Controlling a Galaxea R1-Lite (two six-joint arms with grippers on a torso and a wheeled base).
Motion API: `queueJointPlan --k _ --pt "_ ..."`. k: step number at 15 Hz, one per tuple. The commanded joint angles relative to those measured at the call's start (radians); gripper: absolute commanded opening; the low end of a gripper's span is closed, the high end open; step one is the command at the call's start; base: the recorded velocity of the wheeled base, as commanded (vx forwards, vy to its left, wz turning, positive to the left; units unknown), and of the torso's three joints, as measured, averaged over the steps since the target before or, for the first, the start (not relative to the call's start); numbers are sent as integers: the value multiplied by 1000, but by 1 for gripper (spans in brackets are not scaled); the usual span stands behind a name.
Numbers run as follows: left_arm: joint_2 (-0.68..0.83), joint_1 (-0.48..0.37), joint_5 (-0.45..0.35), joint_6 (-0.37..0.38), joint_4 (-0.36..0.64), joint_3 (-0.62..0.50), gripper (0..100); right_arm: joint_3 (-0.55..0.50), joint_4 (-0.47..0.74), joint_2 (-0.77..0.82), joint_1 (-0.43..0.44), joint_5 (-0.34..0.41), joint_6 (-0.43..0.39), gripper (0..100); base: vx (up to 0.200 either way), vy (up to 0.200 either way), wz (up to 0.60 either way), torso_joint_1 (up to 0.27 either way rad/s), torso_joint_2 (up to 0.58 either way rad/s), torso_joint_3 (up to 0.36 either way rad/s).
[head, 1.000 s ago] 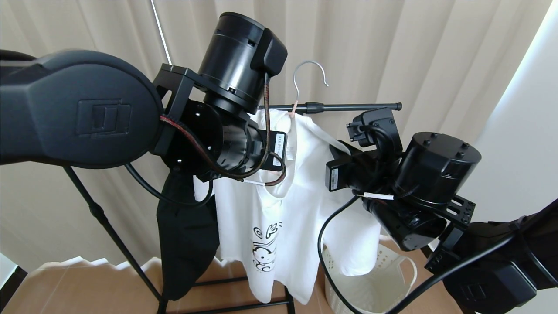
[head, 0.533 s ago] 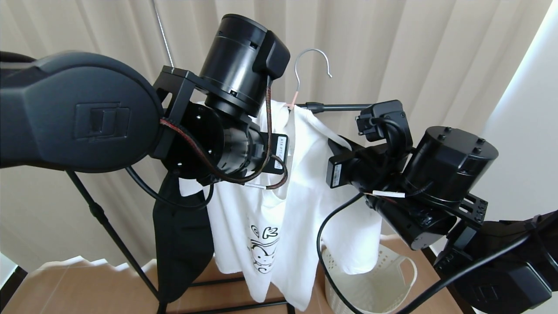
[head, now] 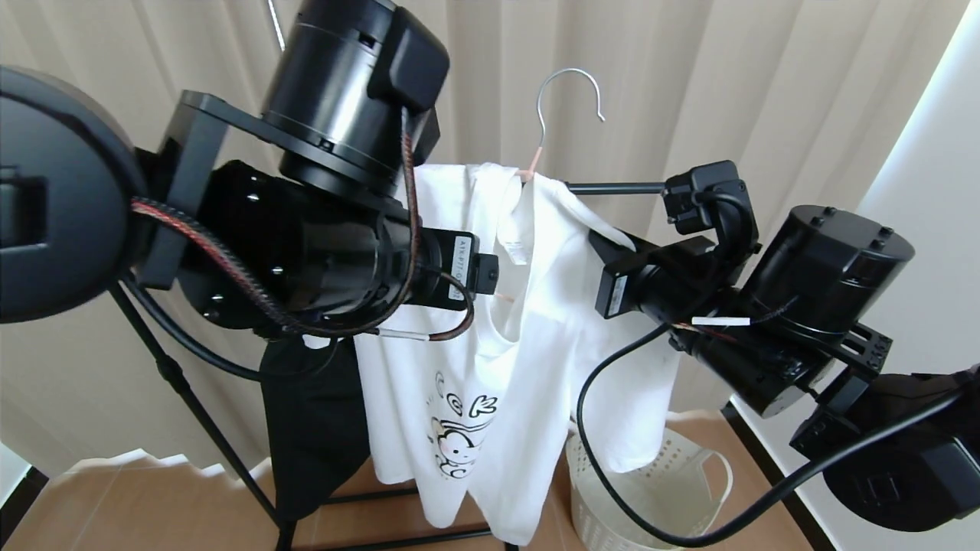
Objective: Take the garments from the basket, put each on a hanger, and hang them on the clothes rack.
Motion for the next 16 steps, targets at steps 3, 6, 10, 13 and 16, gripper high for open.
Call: queueJointPlan --k 3,6,10,13,16 --pt "-151 69 -19 98 -77 132 100 67 0 -67 -107 159 -2 0 0 0 0 0 0 0" --pt "-227 156 -195 228 -227 295 100 92 2 -88 -205 301 -2 0 0 0 0 0 0 0" --pt "-288 261 -382 337 -428 499 100 93 2 -94 -268 373 -4 0 0 0 0 0 0 0" --pt "-282 322 -413 348 -517 588 100 99 5 -102 -276 385 -8 0 0 0 0 0 0 0" --pt "-256 365 -437 344 -557 606 100 101 5 -104 -274 391 -10 0 0 0 0 0 0 0"
